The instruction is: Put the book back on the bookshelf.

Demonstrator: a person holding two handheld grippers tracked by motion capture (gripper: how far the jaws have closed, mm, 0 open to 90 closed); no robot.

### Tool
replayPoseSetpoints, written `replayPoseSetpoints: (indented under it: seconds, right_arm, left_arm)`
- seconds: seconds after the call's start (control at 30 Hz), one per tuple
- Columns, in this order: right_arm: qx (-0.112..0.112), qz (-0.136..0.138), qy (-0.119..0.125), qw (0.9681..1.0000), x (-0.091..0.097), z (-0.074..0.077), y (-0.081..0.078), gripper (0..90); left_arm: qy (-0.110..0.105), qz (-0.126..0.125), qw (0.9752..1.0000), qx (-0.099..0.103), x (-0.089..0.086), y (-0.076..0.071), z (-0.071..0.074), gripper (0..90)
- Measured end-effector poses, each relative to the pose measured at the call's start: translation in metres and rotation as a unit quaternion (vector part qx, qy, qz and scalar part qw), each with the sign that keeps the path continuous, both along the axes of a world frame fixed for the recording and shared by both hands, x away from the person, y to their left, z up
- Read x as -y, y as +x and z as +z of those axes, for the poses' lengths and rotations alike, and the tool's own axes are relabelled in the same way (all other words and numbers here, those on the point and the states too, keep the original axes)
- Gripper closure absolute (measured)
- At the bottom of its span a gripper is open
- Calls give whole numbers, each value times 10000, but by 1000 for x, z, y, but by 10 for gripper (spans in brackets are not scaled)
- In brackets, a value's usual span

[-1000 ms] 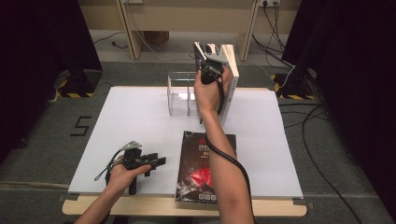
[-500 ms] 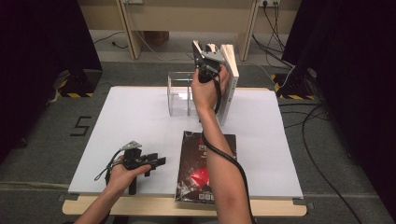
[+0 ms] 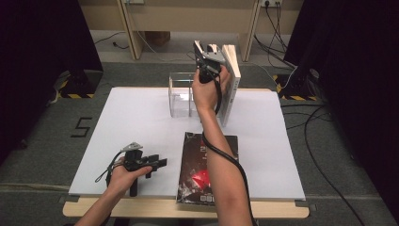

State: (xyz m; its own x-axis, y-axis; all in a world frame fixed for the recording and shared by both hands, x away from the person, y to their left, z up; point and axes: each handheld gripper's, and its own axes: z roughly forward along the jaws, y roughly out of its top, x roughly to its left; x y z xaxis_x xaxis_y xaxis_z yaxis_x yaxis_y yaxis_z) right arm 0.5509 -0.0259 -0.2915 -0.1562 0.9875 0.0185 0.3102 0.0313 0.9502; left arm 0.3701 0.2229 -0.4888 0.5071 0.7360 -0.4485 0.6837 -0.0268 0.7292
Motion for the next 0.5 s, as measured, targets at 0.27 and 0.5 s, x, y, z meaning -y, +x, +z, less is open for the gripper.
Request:
replayPoseSetpoints:
  seconds: [0.27,0.5]
  right_arm:
    - [4,9,-66,10000,-3,-1,0,845]
    - [101,-2,-94,9999,-7,-2,-1,845]
  left_arm:
    - [-13,4,10000,7,0,0,0,449]
    - [-43,2,10000,16,-1,0,0,449]
